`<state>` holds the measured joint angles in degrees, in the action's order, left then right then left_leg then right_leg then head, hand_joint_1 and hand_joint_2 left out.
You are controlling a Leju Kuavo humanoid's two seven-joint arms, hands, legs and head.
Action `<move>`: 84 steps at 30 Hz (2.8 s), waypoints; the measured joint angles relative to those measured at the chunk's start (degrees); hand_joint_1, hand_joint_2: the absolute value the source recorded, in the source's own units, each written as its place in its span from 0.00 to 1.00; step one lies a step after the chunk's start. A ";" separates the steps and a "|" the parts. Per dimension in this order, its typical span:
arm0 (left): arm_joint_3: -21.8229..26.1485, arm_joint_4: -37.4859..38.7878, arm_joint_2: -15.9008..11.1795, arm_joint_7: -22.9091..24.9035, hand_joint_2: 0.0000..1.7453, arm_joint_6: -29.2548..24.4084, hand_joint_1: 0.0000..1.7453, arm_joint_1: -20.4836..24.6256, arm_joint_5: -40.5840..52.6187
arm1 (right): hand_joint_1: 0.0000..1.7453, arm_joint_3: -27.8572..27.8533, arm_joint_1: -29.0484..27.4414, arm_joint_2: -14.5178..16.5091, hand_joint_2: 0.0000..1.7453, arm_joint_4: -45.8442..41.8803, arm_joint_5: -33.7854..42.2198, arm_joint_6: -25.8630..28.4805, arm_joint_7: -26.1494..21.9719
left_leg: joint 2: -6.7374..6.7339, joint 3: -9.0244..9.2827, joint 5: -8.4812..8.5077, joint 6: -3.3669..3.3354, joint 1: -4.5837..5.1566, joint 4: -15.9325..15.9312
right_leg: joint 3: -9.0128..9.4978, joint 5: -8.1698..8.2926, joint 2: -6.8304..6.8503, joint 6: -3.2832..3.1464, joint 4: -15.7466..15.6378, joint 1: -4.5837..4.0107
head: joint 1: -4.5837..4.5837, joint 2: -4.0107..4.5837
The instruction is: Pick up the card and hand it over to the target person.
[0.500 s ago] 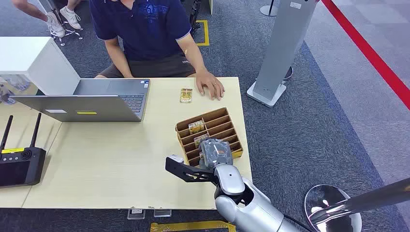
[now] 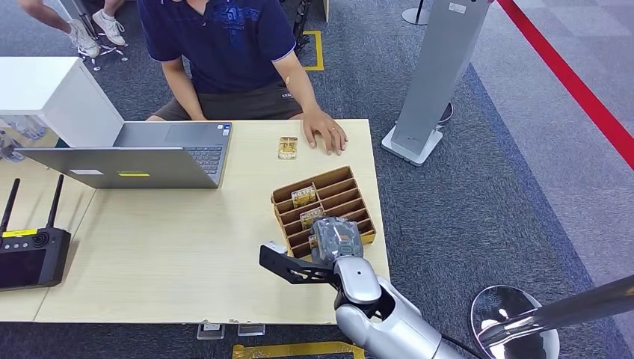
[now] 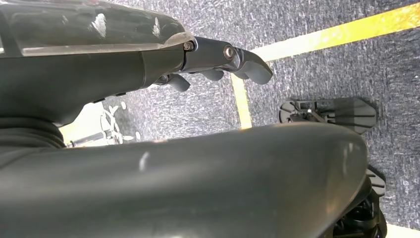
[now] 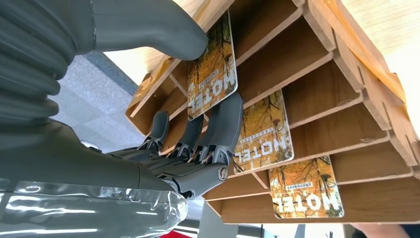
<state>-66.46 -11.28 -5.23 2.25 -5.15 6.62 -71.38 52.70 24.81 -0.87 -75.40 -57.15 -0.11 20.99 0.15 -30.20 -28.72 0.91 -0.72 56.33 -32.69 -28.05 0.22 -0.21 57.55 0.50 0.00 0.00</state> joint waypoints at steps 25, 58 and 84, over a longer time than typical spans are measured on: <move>-0.22 0.09 -0.24 -0.20 0.00 0.24 0.00 0.02 0.33 | 0.78 -0.35 0.00 0.20 1.00 0.16 -0.32 -0.46 0.79 | -0.04 -0.04 -0.04 0.03 0.01 0.07 | -0.06 -0.03 -0.04 -0.01 0.09 0.01 | 0.00 0.00; 0.20 0.12 -0.37 -0.80 0.00 -0.24 0.00 0.06 0.35 | 0.73 -2.88 1.46 -3.38 1.00 -11.61 -2.82 3.42 2.48 | -0.03 -0.04 -0.03 0.01 0.00 0.07 | -0.06 -0.03 -0.03 0.00 0.08 0.00 | 0.00 0.00; -1.86 -0.11 -0.54 -0.31 0.00 0.14 0.00 0.84 2.81 | 0.73 -3.85 20.18 6.62 1.00 16.02 5.83 9.13 -4.31 | -0.34 -0.05 -0.01 0.05 0.04 0.09 | -0.16 0.06 -0.34 -0.03 0.18 0.05 | 0.00 0.00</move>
<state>-68.32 -11.39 -5.77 1.94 -5.02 7.46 -68.57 48.85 44.99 5.75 -59.38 -51.32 9.02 16.68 -0.19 -30.25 -28.73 0.96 -0.69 56.43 -32.85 -27.99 -0.12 -0.23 57.74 0.54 0.00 0.00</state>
